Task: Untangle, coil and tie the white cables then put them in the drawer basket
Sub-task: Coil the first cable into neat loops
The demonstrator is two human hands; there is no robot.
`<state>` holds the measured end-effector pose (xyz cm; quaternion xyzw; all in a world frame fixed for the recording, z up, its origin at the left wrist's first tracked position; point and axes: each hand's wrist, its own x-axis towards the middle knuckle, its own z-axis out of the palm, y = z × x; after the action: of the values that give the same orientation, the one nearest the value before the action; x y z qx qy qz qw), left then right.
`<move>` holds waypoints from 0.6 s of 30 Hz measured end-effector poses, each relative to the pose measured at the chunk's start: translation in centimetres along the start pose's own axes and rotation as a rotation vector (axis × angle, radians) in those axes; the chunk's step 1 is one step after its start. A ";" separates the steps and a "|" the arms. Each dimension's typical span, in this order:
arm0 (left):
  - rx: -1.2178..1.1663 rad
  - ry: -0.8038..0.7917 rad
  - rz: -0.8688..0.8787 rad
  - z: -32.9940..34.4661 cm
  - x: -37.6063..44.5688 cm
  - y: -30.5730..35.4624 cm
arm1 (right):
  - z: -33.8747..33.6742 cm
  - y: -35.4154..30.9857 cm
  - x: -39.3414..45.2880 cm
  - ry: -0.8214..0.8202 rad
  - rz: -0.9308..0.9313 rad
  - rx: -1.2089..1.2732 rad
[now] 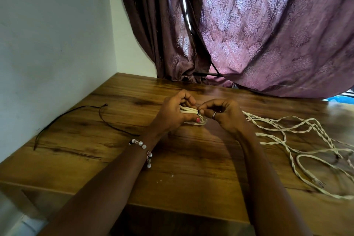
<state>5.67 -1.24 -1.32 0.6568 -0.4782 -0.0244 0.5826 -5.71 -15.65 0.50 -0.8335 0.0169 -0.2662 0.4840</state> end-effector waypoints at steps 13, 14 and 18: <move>0.028 0.028 -0.003 0.2 0.0 0.0 | 0.1 0.6 0.0 0.062 0.023 0.074; 0.032 0.027 -0.002 0.2 0.0 0.1 | 0.1 0.8 0.0 0.068 0.033 0.076; 0.059 0.018 0.006 0.3 0.0 0.2 | 0.3 1.1 0.1 0.072 0.066 0.090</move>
<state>5.35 -1.40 -1.25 0.6724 -0.4753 -0.0028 0.5674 -5.23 -16.03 -0.47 -0.7997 0.0498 -0.2806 0.5285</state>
